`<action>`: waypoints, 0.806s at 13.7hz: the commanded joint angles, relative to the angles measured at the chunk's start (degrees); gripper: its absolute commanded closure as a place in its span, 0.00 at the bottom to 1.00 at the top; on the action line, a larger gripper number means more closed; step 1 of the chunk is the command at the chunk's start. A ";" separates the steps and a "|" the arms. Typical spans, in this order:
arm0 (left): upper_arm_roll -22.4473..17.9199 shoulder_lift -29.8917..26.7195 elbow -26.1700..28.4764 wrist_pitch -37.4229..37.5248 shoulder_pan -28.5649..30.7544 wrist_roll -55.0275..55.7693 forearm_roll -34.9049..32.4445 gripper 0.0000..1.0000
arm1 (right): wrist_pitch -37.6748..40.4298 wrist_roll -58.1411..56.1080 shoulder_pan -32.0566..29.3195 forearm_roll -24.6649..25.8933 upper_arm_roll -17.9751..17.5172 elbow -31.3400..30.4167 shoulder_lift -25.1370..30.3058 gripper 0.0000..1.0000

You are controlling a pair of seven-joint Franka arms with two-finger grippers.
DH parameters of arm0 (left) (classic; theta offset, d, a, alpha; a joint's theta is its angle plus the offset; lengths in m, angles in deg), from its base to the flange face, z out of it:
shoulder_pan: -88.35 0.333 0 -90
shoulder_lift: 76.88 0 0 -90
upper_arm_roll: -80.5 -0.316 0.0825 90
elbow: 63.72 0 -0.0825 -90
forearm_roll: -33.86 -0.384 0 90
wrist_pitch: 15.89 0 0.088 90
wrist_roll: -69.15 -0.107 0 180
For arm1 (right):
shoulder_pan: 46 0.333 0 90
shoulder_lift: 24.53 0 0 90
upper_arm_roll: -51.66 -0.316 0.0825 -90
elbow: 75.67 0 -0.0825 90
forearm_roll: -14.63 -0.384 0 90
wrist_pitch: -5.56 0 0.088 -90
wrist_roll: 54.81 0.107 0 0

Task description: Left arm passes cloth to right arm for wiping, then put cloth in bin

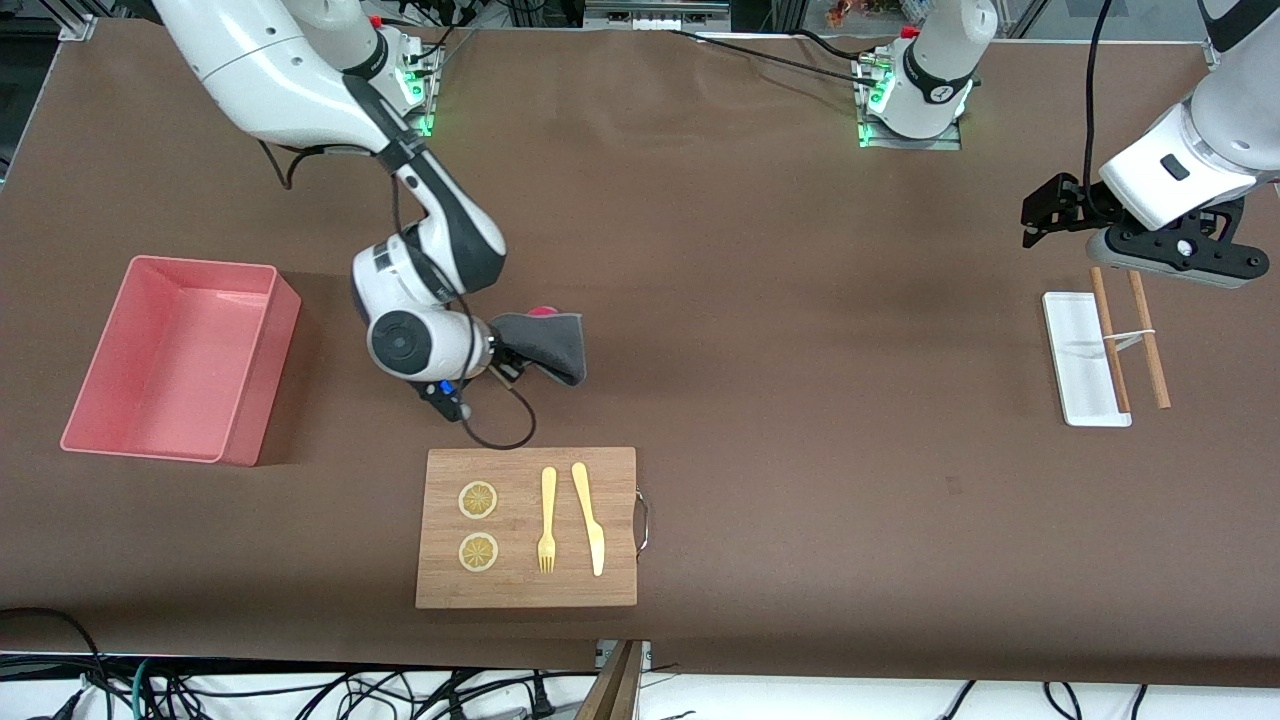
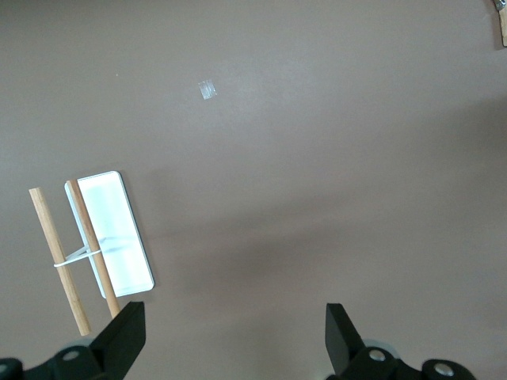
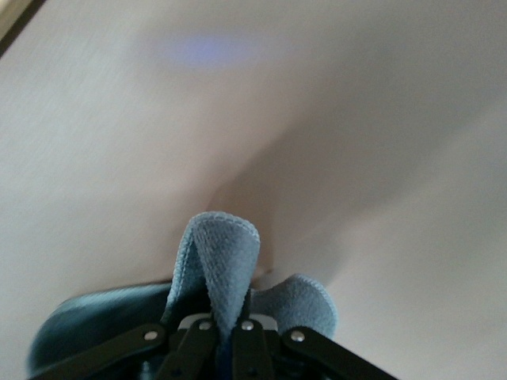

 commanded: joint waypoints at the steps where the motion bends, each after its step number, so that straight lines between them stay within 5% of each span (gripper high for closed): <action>1: 0.31 0.04 -0.79 0.36 0.23 0.11 0.20 0.00 | 3.88 -8.60 -1.39 0.05 3.24 -0.36 1.99 1.00; 6: 0.31 0.05 -0.79 0.36 0.23 0.11 0.28 0.00 | 5.73 -24.17 -1.74 0.05 11.69 -0.53 2.08 1.00; 11: 0.22 -0.04 -0.79 0.45 0.31 0.11 0.28 0.00 | 8.89 -30.60 -2.88 0.05 13.98 0.25 6.28 1.00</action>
